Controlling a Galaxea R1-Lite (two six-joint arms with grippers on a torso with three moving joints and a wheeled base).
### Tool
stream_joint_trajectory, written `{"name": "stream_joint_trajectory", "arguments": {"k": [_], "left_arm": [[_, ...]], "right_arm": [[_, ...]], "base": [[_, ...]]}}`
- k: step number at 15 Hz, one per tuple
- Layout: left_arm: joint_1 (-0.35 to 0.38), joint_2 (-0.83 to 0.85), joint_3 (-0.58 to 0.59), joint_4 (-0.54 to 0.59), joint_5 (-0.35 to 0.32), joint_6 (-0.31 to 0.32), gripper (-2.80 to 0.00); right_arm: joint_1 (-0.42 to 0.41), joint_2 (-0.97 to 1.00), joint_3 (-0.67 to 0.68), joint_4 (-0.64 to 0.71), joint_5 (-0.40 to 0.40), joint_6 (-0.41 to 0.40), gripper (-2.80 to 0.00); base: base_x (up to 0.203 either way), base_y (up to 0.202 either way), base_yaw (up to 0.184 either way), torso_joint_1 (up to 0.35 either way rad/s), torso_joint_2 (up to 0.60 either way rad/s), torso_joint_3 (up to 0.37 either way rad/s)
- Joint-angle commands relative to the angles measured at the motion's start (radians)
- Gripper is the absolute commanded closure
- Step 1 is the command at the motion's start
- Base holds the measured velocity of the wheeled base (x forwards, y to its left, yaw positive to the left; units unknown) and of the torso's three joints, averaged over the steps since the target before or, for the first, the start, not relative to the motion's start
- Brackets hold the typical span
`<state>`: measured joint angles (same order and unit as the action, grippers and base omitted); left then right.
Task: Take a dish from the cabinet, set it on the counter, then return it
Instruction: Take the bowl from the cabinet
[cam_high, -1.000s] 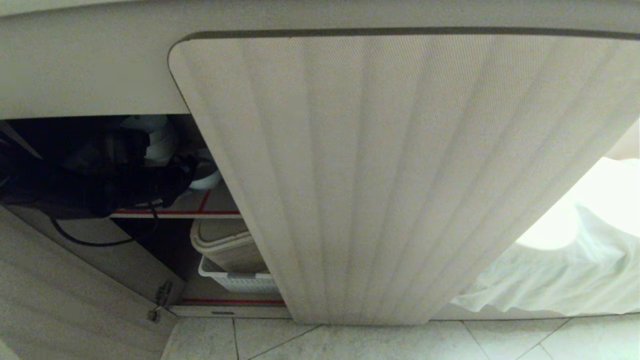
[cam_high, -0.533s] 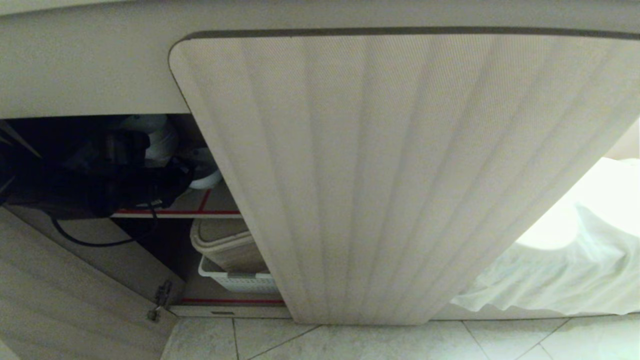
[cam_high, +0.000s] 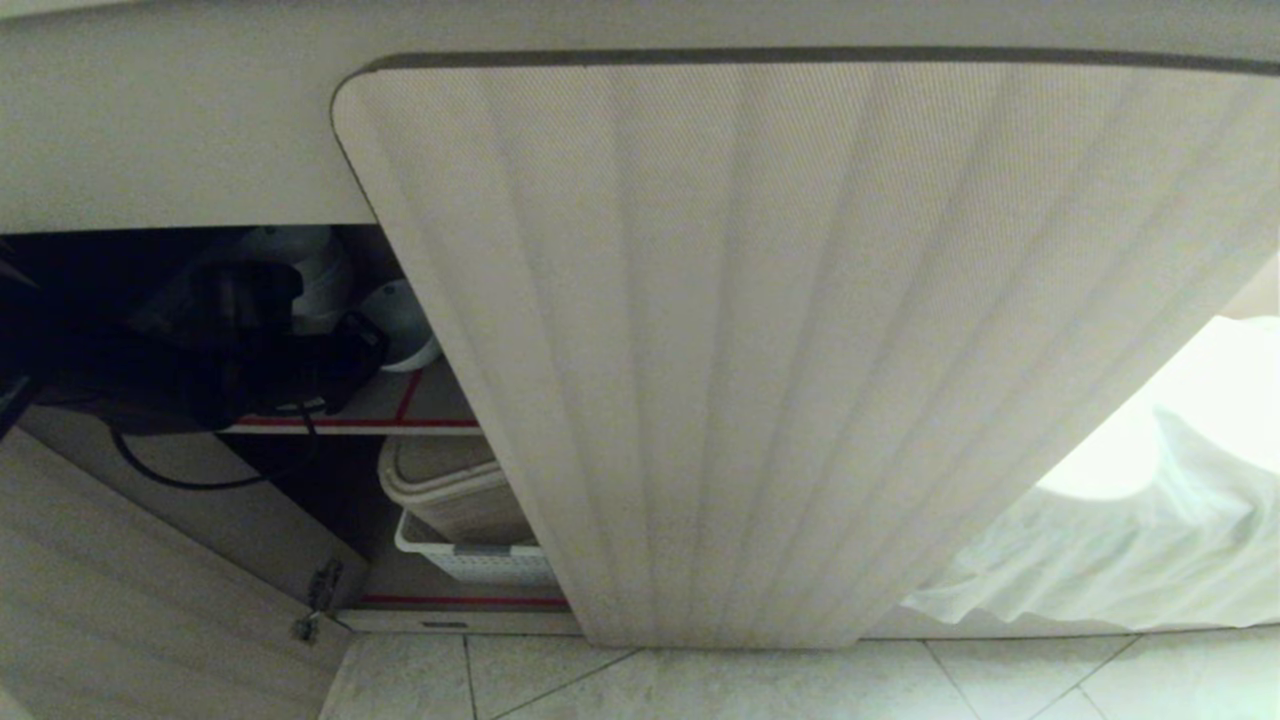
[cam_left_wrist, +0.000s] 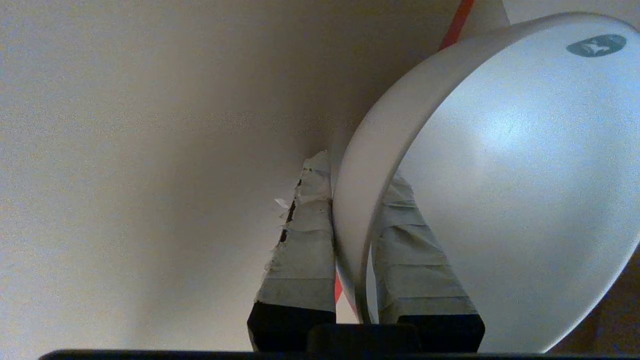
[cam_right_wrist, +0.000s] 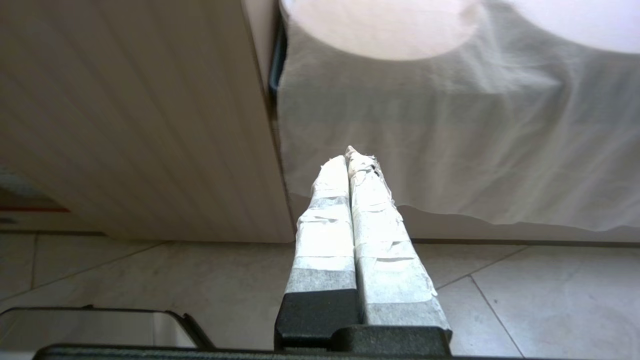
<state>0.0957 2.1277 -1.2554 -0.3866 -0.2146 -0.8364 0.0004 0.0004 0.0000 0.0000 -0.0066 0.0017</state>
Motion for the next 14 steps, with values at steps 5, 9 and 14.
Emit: {"name": "stream_joint_trajectory", "arguments": {"k": [5, 9, 14], "left_arm": [[-0.002, -0.007, -0.024, -0.009, 0.000, -0.003, 0.00], [-0.002, -0.026, -0.055, 0.000, -0.003, -0.004, 0.00], [-0.005, -0.055, -0.050, 0.003, -0.003, -0.007, 0.00]], "right_arm": [[0.000, 0.000, 0.000, 0.000, 0.000, 0.000, 0.00], [0.001, 0.000, 0.000, 0.000, 0.000, 0.000, 0.00], [0.001, 0.000, 0.000, 0.000, 0.000, 0.000, 0.00]], "base": [[0.000, 0.000, 0.000, 0.000, 0.00, 0.000], [0.000, 0.000, 0.000, 0.000, 0.00, 0.000], [0.000, 0.000, 0.000, 0.000, 0.00, 0.000]]}}
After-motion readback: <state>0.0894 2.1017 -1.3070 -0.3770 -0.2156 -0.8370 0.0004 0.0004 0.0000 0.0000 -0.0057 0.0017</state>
